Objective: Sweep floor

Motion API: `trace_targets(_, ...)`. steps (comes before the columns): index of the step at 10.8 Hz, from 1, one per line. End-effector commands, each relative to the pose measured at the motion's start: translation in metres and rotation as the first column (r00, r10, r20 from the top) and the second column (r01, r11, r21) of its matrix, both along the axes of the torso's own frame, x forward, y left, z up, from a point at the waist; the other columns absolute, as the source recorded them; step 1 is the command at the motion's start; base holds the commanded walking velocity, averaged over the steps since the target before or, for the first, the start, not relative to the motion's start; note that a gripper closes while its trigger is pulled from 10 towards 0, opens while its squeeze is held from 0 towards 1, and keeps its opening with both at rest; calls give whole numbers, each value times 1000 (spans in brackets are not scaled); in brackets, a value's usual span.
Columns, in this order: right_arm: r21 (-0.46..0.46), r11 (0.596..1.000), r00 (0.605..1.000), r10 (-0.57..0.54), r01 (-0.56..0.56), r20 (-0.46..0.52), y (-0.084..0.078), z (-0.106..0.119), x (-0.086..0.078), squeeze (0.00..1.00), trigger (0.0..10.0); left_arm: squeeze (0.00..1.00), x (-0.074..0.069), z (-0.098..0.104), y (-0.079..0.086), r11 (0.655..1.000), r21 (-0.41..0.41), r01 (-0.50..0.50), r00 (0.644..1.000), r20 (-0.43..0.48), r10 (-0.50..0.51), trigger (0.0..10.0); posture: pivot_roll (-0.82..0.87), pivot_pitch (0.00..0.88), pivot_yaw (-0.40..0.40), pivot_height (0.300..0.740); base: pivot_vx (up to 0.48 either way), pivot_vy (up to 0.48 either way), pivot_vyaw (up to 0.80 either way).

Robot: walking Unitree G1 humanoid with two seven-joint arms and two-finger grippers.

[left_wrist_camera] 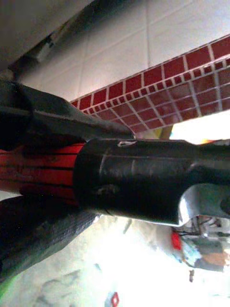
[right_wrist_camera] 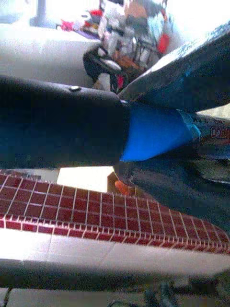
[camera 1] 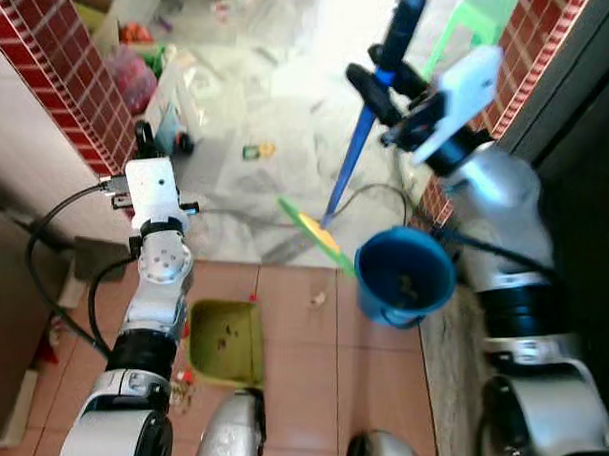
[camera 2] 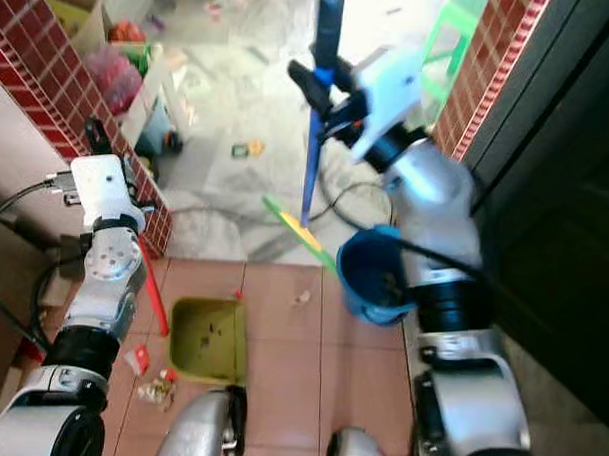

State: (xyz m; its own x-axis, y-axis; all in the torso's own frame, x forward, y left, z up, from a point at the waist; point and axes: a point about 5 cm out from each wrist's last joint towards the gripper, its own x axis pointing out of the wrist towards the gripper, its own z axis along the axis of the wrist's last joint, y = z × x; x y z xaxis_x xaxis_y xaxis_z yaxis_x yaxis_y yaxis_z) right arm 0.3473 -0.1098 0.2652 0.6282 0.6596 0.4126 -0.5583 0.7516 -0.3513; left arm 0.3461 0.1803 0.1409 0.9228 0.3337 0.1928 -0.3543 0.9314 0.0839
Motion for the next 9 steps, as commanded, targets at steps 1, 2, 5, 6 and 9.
trace_targets(1, -33, 999, 999, -20, 22, 45, 7, -8, -1, 0, 10000, 0, 3, 10, 1, 1000, 17, 1, 999, 48, -2, 10000, -40, 61, 84, 740, 0, 0, 0)
trace_targets(2, -45, 998, 999, -50, 51, 20, 14, -32, 1, 0, 10000, 0, 3, 8, 0, 1000, 22, -2, 999, 49, 1, 10000, -35, 66, 81, 740, 0, 0, 0)
trace_targets(5, -80, 990, 989, -122, 115, -86, 40, -97, -1, 0, 10000, 0, -4, -4, -6, 1000, 27, -17, 999, 31, 16, 10000, -7, 91, 79, 740, 0, 0, 0)
trace_targets(6, -77, 993, 981, -99, 88, -164, 54, -116, -4, 0, 10000, 0, -6, -7, -9, 1000, 24, -9, 1000, 27, 9, 10000, 4, 100, 75, 740, 0, 0, 0)
trace_targets(9, 36, 996, 949, 90, -83, -302, 67, -127, -13, 0, 10000, 0, -7, -9, -11, 1000, 9, 0, 1000, 21, 0, 10000, -4, 107, 66, 740, 0, 0, 0)
